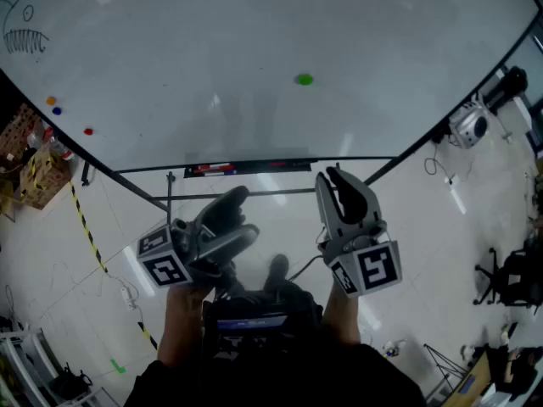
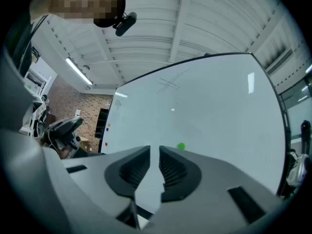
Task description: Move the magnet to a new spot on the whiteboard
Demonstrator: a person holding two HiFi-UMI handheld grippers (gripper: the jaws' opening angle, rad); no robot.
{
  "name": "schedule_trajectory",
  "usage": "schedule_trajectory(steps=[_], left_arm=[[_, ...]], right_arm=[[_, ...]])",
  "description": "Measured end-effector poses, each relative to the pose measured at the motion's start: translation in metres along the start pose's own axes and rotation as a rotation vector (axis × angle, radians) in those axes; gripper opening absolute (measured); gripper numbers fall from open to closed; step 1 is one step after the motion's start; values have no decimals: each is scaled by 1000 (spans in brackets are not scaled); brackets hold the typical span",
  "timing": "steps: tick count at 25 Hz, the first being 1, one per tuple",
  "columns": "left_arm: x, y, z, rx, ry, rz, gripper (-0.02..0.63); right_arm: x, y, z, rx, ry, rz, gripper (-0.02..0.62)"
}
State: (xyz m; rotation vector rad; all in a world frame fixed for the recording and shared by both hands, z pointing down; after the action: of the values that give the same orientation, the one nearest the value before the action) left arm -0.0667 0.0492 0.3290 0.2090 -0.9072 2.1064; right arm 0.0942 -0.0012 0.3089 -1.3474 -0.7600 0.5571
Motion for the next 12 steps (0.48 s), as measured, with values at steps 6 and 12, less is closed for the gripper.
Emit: schedule_trajectory(steps=[6, 12], left_arm=[[-58, -13, 19, -23, 5, 11, 442], [-86, -29, 29, -52, 58, 36, 442]], right_arm=[[-9, -2, -63, -10, 13, -23, 83], [-11, -11, -93, -48, 45, -25, 83]])
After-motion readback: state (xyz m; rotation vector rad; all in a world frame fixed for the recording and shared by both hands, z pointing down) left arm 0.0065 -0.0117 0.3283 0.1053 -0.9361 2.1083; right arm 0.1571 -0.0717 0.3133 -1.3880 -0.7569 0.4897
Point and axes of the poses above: the fingertips, and each gripper's own axes: x backward along the fingers, z to its left, y out of its top, the point moved 4 cm from there along x, backward along the fingers, and after that the axes turned 8 degrees about -z, right-handed, at the moved point
